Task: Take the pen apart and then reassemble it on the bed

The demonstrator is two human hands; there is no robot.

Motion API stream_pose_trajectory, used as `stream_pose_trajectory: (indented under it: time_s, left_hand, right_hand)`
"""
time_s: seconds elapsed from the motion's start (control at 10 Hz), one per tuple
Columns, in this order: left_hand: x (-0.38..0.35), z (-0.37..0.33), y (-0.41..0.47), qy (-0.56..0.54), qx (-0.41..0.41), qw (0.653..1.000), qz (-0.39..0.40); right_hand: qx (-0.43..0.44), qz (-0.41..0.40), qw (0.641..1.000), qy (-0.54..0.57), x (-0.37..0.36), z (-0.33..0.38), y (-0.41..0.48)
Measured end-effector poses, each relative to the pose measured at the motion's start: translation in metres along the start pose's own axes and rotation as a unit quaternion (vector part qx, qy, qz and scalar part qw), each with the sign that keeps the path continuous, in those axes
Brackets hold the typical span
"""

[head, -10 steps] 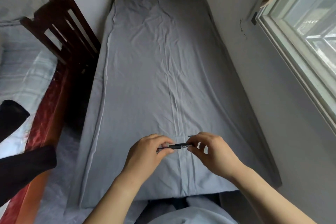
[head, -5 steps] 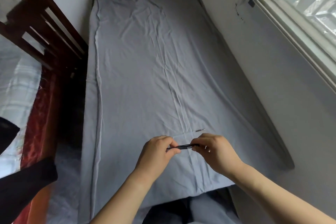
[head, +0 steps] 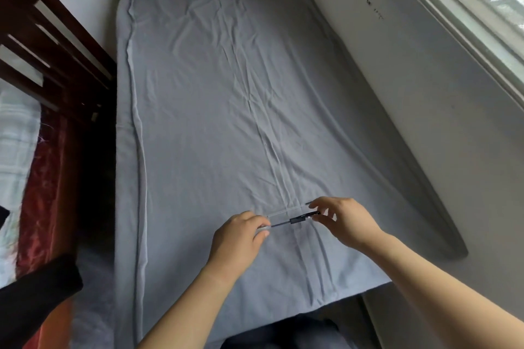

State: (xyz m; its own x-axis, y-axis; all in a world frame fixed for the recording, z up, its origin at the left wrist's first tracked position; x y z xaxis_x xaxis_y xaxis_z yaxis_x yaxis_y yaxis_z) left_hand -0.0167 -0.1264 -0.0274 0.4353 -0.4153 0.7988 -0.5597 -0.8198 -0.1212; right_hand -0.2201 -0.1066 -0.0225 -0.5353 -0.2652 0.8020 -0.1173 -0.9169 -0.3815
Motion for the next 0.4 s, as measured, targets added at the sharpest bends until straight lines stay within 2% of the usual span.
stream_pose_trajectory:
  time_s: [0.3, 0.4]
  left_hand:
    - [-0.044, 0.008, 0.007, 0.093, 0.058, 0.994, -0.008]
    - [-0.044, 0.003, -0.006, 0.109, 0.074, 0.99, -0.041]
  right_hand:
    - [0.004, -0.011, 0.998, -0.055, -0.033, -0.025, 0.017]
    - [0.019, -0.023, 0.998, -0.061, -0.032, -0.024, 0.013]
Point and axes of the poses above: each hand's wrist, its own y-axis towards the middle knuckle, its own x-axis out of the back of the hand, z = x × y, the point moved 8 cm from there along y, towards the middle knuckle, and after that the axes turned 10 degrees about -x, right-handed, at the moved point
